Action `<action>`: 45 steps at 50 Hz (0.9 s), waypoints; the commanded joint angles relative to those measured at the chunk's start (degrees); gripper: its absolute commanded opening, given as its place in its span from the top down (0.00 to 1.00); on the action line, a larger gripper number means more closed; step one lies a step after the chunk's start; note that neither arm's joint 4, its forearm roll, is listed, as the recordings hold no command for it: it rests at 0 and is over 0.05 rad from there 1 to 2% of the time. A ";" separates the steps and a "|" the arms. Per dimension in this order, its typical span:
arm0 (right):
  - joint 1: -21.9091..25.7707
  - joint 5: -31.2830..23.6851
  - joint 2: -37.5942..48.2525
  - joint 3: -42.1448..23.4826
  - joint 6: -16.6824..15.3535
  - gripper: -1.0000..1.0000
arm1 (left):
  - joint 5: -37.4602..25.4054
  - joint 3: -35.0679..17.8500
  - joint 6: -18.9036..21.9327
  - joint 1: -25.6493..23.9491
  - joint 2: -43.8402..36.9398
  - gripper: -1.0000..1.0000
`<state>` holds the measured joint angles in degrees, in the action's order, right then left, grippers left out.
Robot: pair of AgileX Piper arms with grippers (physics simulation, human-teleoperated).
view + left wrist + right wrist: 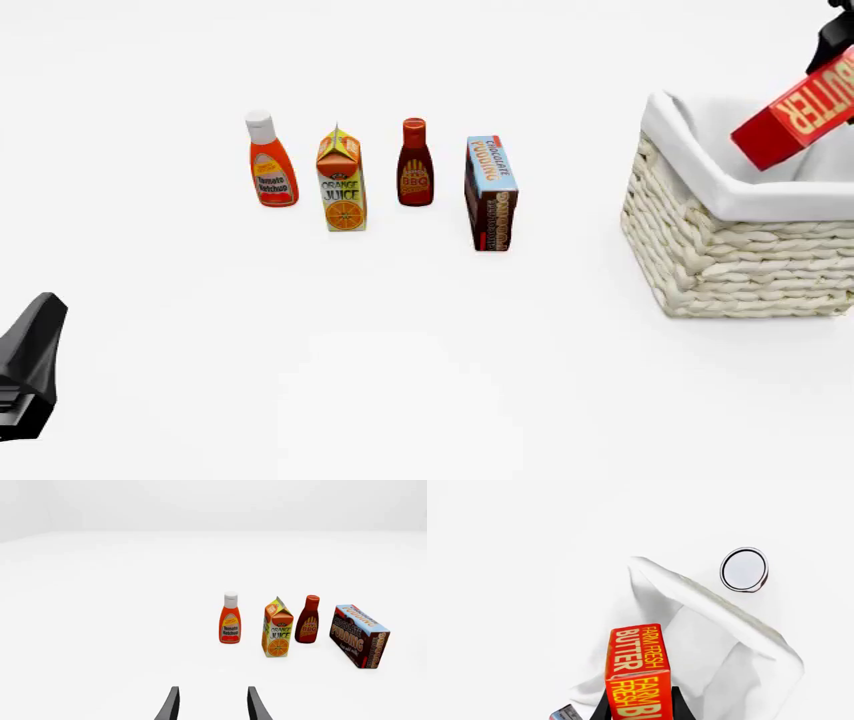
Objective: Pick the butter and place it in the basket.
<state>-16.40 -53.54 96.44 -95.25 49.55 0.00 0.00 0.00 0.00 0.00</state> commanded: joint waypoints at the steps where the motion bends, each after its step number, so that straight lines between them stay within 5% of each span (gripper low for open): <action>1: -0.03 0.97 0.08 -0.39 0.93 1.00 | 0.00 0.00 0.00 0.00 0.00 0.00; 34: 0.94 3.16 1.36 1.44 2.56 1.00 | 0.00 0.00 0.00 0.00 0.00 0.00; 35: 1.93 4.27 0.97 2.27 4.13 0.00 | 0.00 0.00 0.00 0.00 0.00 0.00; 45: 1.76 3.02 -0.03 -0.02 4.15 0.00 | 0.00 0.00 0.00 0.00 0.00 0.00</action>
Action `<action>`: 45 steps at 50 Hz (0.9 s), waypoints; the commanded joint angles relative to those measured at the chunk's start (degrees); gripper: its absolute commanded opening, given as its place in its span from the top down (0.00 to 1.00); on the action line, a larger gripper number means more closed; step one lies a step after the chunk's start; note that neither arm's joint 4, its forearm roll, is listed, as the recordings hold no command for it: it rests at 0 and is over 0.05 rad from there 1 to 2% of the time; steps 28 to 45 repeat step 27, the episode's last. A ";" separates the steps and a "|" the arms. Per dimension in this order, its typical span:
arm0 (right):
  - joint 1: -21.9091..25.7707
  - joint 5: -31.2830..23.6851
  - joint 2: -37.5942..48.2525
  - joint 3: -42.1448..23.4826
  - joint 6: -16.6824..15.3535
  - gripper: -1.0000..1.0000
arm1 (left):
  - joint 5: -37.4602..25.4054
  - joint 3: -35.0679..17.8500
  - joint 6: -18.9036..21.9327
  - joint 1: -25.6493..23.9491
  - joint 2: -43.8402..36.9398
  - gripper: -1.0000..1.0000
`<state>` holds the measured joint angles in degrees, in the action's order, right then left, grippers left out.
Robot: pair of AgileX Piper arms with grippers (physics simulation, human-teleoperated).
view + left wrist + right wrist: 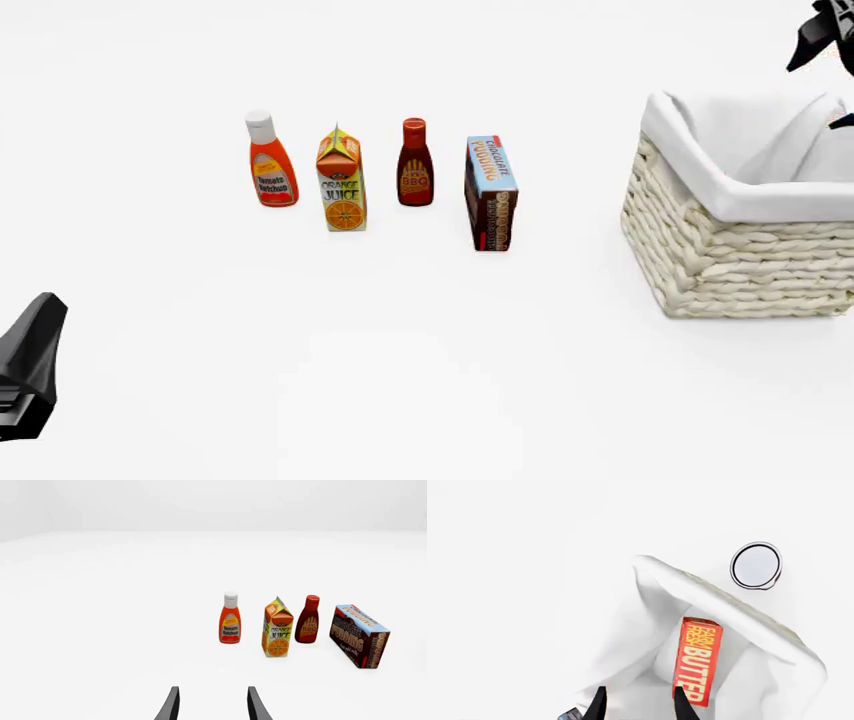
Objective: Pick the butter and place it in the basket.
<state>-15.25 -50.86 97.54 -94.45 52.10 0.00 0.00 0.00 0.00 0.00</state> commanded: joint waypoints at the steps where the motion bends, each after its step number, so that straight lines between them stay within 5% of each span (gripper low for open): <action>1: 0.50 0.23 -1.20 -0.92 1.48 0.00 | 0.00 0.00 0.00 0.00 0.00 0.00; 22: 0.81 -0.04 -4.21 -3.27 0.62 0.00 | 0.00 0.00 0.00 0.00 0.00 0.00; 27: 0.82 3.91 -8.26 -3.97 -3.84 0.00 | 0.00 0.00 0.00 0.00 0.00 0.00; 45: 0.82 3.91 -8.26 -3.97 -3.84 0.00 | 0.00 0.00 0.00 0.00 0.00 0.00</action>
